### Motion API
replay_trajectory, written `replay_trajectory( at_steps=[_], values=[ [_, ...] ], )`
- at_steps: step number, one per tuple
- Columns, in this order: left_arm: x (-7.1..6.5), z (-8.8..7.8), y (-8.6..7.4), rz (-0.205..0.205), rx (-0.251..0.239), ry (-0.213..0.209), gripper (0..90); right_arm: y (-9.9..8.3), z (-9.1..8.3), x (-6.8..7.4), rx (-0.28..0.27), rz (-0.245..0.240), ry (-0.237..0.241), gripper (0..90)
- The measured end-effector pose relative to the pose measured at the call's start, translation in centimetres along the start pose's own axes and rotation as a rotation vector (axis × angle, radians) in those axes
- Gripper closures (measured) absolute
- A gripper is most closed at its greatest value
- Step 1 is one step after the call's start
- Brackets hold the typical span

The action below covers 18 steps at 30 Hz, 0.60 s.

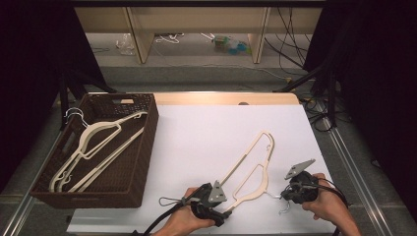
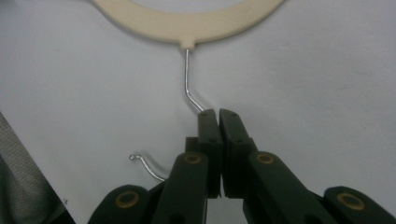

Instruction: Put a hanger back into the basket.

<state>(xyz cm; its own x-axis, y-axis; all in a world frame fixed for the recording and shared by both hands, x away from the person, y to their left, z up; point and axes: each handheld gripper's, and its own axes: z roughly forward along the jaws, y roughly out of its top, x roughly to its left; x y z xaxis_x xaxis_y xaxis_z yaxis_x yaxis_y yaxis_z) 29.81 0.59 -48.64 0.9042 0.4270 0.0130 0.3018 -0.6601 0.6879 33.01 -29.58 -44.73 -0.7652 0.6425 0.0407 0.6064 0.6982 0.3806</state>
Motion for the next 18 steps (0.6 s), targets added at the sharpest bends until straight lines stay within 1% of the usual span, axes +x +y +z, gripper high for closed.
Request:
replay_trajectory(
  at_steps=[1, 4, 5, 6, 7, 8, 9, 10, 11, 12, 14, 15, 17, 18],
  values=[
    [-0.1, 0.3, 0.3, 0.025, 0.002, 0.015, 35.9, 0.0, -0.1, 0.0, -0.004, -0.002, 0.002, 89.1],
    [-0.5, 0.9, 1.4, 0.043, -0.011, 0.018, 35.2, 0.1, -0.2, 0.1, -0.002, 0.001, 0.001, 89.1],
    [-0.8, 1.1, 1.9, 0.051, -0.018, 0.024, 34.6, 0.1, -0.2, 0.0, -0.009, -0.004, -0.004, 89.2],
    [-0.9, 1.3, 2.3, 0.066, -0.019, 0.036, 34.0, 0.1, -0.4, 0.1, -0.006, 0.005, -0.003, 89.1],
    [-1.0, 1.5, 2.7, 0.082, -0.010, 0.042, 34.0, 0.1, -0.4, 0.1, -0.012, 0.001, -0.003, 89.2],
    [-1.0, 1.8, 3.1, 0.081, -0.012, 0.037, 34.4, 0.2, -0.5, 0.1, -0.008, 0.004, -0.008, 89.1],
    [-1.1, 2.2, 3.5, 0.082, -0.016, 0.043, 35.1, 0.2, -0.6, 0.1, -0.009, -0.001, -0.009, 89.2],
    [-1.1, 2.4, 3.7, 0.078, -0.016, 0.036, 35.8, 0.2, -0.7, 0.1, -0.011, -0.008, -0.011, 89.2],
    [-1.0, 2.7, 4.0, 0.083, -0.010, 0.039, 36.5, 0.2, -0.8, 0.2, -0.011, -0.009, -0.006, 89.2],
    [-1.1, 3.0, 4.3, 0.082, -0.009, 0.034, 37.3, 0.3, -0.9, 0.2, -0.012, -0.002, -0.009, 89.2],
    [-1.2, 3.6, 4.7, 0.100, -0.002, 0.032, 38.2, 0.3, -1.0, 0.2, -0.019, -0.014, -0.010, 89.2],
    [-1.2, 3.9, 4.8, 0.110, 0.009, 0.030, 38.8, 0.4, -1.0, 0.3, -0.017, -0.006, -0.018, 89.2],
    [-1.2, 4.4, 5.1, 0.104, 0.013, 0.026, 39.2, 0.4, -1.1, 0.3, -0.017, -0.016, -0.019, 89.2],
    [-1.3, 4.6, 5.2, 0.101, 0.015, 0.026, 41.4, 0.4, -1.1, 0.4, -0.023, -0.016, -0.021, 89.2]
  ],
)
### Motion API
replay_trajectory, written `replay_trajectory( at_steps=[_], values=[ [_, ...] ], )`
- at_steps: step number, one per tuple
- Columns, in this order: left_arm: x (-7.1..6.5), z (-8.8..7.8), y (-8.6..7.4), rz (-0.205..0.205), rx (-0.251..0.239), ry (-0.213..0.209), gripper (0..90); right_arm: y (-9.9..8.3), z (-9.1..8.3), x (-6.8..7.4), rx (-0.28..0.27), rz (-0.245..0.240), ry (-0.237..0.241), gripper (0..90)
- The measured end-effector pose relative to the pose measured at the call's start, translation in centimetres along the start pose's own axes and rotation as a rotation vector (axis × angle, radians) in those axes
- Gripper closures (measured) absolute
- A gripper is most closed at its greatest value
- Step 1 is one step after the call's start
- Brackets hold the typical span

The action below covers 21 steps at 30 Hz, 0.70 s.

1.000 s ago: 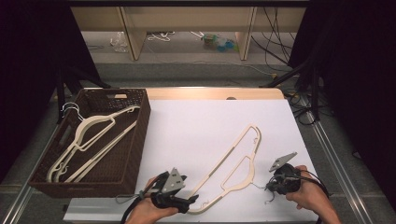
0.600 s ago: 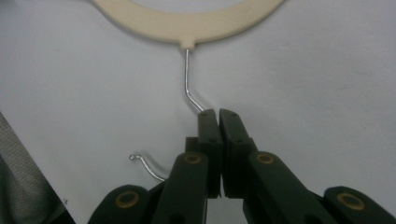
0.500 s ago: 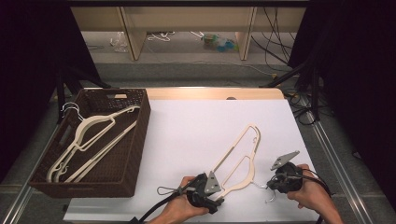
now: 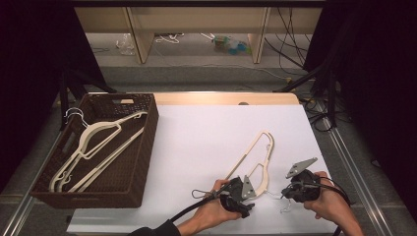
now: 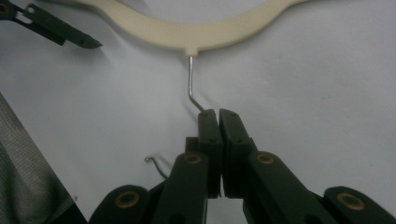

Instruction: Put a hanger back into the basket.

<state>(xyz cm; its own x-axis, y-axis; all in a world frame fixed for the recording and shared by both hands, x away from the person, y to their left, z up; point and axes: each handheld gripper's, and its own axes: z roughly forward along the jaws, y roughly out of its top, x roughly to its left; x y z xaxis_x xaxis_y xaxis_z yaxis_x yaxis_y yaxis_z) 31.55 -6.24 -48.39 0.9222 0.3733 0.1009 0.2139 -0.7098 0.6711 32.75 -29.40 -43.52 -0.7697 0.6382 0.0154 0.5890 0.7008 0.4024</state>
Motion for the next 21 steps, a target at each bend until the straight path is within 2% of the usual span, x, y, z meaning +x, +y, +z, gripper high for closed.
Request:
replay_trajectory(
  at_steps=[1, 2, 3, 4, 6, 8, 9, 12, 13, 15, 18, 19, 21],
  values=[
    [0.0, 0.1, 0.1, 0.009, -0.004, -0.019, 43.2, 0.0, -0.1, 0.0, 0.005, 0.000, 0.005, 89.2],
    [0.0, 0.2, 0.3, 0.007, 0.001, -0.010, 43.8, 0.0, -0.1, 0.0, 0.001, 0.003, 0.002, 89.2],
    [0.0, 0.3, 0.4, -0.003, 0.001, -0.019, 43.8, 0.0, -0.2, 0.0, 0.002, 0.003, 0.002, 89.2],
    [0.1, 0.4, 0.5, 0.005, 0.000, -0.037, 44.4, 0.0, -0.2, 0.1, -0.002, 0.004, 0.004, 89.1],
    [0.3, 0.5, 0.6, -0.010, 0.005, -0.020, 45.0, 0.1, -0.4, 0.1, 0.000, -0.002, 0.003, 89.2],
    [0.4, 0.7, 0.8, -0.032, 0.010, -0.035, 47.6, 0.2, -0.5, 0.2, 0.000, -0.008, 0.001, 89.2],
    [0.5, 0.7, 0.9, -0.018, 0.016, -0.045, 48.6, 0.3, -0.6, 0.3, 0.000, -0.004, 0.001, 89.2],
    [0.5, 0.9, 1.1, -0.052, 0.015, -0.062, 55.3, 0.4, -0.8, 0.4, -0.004, -0.005, -0.001, 89.2],
    [0.6, 0.8, 1.2, -0.047, 0.036, -0.070, 56.8, 0.4, -0.9, 0.5, -0.004, -0.003, -0.002, 89.2],
    [0.6, 1.0, 1.3, -0.071, 0.023, -0.068, 60.5, 0.5, -0.9, 0.5, -0.004, -0.009, 0.000, 89.2],
    [0.5, 1.0, 1.5, -0.077, 0.024, -0.056, 67.2, 0.5, -1.0, 0.5, -0.003, -0.009, 0.001, 89.2],
    [0.6, 1.1, 1.5, -0.072, 0.023, -0.051, 72.9, 0.5, -1.0, 0.5, -0.002, -0.009, 0.003, 89.2],
    [0.6, 1.1, 1.6, -0.079, 0.024, -0.052, 73.1, 0.4, -1.0, 0.4, -0.012, -0.003, 0.004, 89.2]
  ],
)
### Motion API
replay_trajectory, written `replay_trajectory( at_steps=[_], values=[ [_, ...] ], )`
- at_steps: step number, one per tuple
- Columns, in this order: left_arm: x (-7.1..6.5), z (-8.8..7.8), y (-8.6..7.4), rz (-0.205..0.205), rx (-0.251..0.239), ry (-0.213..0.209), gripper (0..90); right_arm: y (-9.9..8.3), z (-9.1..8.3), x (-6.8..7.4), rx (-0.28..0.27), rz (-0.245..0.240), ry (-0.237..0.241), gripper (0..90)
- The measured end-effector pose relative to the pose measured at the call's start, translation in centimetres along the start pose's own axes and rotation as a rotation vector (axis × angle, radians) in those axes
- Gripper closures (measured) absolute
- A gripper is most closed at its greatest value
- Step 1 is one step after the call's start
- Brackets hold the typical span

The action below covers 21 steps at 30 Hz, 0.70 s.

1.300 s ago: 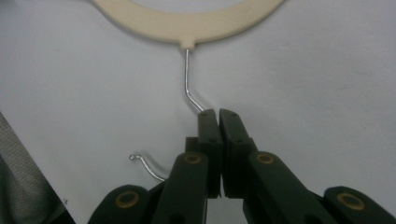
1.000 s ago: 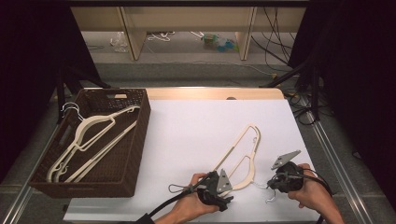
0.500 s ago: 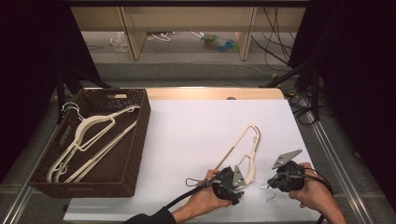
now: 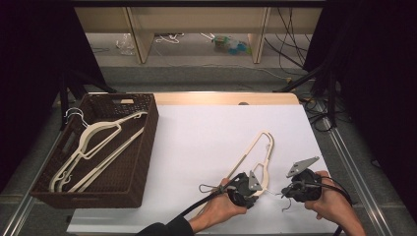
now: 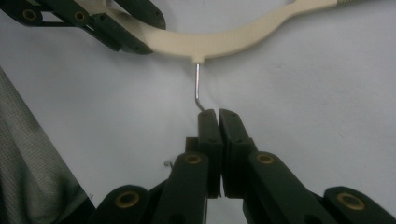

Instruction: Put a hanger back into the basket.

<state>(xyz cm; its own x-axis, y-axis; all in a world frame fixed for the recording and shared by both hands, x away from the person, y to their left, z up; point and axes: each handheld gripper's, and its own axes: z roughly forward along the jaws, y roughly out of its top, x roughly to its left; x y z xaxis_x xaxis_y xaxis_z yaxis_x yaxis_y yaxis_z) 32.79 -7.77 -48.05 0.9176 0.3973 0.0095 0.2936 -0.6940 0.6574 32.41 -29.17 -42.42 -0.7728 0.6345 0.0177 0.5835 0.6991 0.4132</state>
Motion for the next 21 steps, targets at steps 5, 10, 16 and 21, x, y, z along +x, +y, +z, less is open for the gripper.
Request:
replay_trajectory(
  at_steps=[5, 10, 16, 21],
  values=[
    [-0.2, -0.4, 0.1, 0.048, 0.008, 0.019, 73.5, -0.1, 0.0, 0.0, -0.012, 0.015, 0.013, 89.2],
    [0.0, -1.2, 0.1, 0.075, 0.014, 0.029, 73.9, 0.1, -0.4, 0.1, -0.034, 0.033, 0.037, 89.0],
    [0.6, -3.0, 0.1, 0.055, -0.025, 0.043, 74.9, 0.7, -1.5, 0.5, -0.159, 0.093, 0.037, 71.6],
    [1.3, -5.0, 0.0, 0.040, -0.071, 0.049, 76.2, 1.2, -4.3, 0.6, -0.342, 0.132, 0.046, 59.8]
  ],
)
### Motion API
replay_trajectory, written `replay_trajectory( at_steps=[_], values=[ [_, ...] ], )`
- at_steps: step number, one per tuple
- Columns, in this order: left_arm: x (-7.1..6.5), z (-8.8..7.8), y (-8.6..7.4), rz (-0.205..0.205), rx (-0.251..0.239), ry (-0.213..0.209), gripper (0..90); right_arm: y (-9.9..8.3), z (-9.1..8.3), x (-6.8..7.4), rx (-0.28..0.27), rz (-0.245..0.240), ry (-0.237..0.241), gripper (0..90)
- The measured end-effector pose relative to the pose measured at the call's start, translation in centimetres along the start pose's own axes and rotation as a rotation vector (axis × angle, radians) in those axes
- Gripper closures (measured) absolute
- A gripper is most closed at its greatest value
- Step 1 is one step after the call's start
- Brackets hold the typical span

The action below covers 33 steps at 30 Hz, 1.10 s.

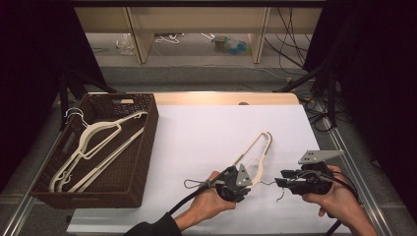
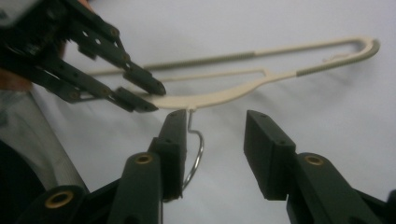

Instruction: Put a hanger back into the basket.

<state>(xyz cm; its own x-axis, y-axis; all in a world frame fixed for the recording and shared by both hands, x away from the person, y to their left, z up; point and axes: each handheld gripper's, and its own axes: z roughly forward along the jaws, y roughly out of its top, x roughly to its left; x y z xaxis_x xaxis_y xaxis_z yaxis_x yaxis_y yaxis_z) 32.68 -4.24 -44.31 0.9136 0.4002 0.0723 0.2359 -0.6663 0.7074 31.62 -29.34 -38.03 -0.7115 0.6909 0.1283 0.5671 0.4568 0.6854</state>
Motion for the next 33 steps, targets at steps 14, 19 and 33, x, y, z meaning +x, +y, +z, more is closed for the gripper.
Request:
replay_trajectory(
  at_steps=[14, 19, 33],
  values=[
    [2.7, -4.1, -0.2, -0.023, -0.078, 0.079, 81.5, 0.2, -0.5, 0.7, 0.017, -0.073, -0.021, 85.6],
    [4.3, -5.6, -0.7, -0.064, -0.104, 0.123, 84.1, -0.1, 0.3, 0.7, 0.035, -0.068, -0.009, 78.4],
    [8.7, -6.5, -1.7, -0.214, -0.110, 0.138, 82.5, -0.6, 1.5, 0.4, 0.054, -0.003, -0.029, 48.3]
  ],
)
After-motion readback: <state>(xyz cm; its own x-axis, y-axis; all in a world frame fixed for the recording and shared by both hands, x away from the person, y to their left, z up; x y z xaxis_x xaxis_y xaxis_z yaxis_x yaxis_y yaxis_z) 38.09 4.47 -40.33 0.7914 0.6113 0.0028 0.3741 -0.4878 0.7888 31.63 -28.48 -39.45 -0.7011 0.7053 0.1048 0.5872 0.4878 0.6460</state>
